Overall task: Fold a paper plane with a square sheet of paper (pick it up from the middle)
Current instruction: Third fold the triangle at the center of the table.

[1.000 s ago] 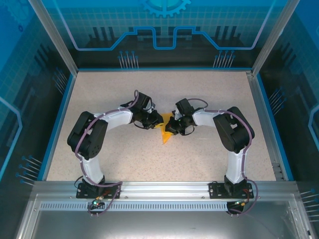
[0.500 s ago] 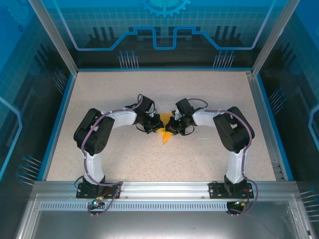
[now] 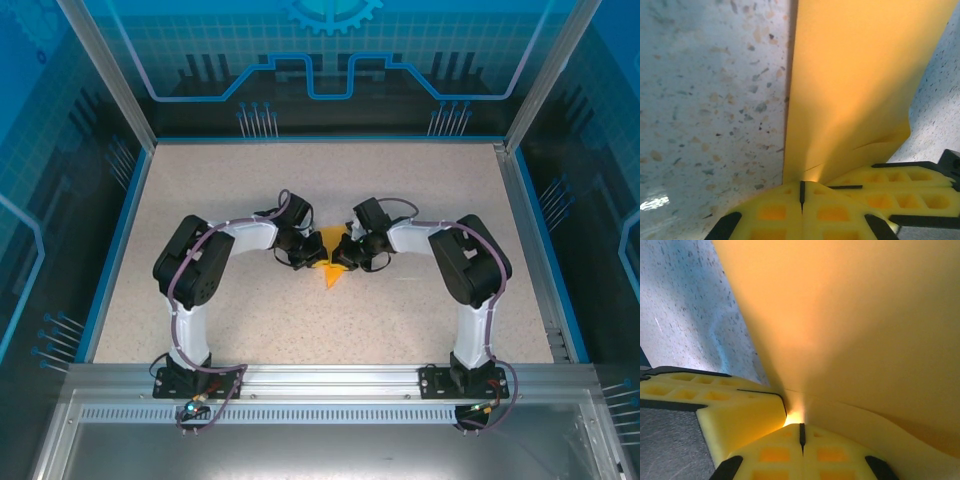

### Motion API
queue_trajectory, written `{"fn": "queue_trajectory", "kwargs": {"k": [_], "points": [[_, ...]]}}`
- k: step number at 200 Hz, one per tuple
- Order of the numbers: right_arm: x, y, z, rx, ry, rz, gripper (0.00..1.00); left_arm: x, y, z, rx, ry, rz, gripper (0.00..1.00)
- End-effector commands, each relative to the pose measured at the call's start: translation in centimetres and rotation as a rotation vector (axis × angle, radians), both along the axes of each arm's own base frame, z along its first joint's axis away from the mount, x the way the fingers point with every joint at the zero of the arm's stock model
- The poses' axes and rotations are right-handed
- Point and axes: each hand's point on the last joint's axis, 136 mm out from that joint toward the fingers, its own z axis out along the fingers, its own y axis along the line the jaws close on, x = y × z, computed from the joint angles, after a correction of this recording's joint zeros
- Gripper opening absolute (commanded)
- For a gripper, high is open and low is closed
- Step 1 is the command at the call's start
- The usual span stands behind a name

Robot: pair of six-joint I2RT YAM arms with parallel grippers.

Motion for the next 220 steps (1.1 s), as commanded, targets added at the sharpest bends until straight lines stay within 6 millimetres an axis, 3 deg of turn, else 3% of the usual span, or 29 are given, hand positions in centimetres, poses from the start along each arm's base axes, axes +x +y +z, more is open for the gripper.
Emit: {"fn": "queue_trajectory", "kwargs": {"k": [1, 28, 60, 128, 184, 199, 220], "points": [[1.0, -0.4, 2.9, 0.062, -0.068, -0.023, 0.0, -0.7, 1.2, -1.3, 0.089, 0.027, -0.009, 0.02], [1.2, -1.8, 3.8, 0.057, -0.117, -0.043, 0.0, -0.7, 1.2, -1.2, 0.089, 0.023, -0.013, 0.01], [0.4, -3.2, 1.8, 0.021, -0.08, -0.053, 0.0, -0.6, 1.2, -0.8, 0.092, 0.012, -0.012, 0.01], [0.3, -3.2, 0.1, 0.018, -0.06, -0.028, 0.0, -0.6, 1.3, -0.6, 0.104, 0.005, -0.013, 0.0], [-0.5, -5.3, -2.6, -0.063, 0.017, -0.096, 0.0, -0.4, 1.7, -0.7, 0.133, 0.0, -0.012, 0.0], [-0.3, -5.3, -2.3, -0.05, 0.018, -0.106, 0.0, -0.4, 1.6, -0.7, 0.135, 0.001, -0.015, 0.0], [0.5, -4.6, -0.2, -0.01, -0.026, -0.102, 0.0, -0.3, 1.6, -0.8, 0.136, 0.001, -0.019, 0.0]]}}
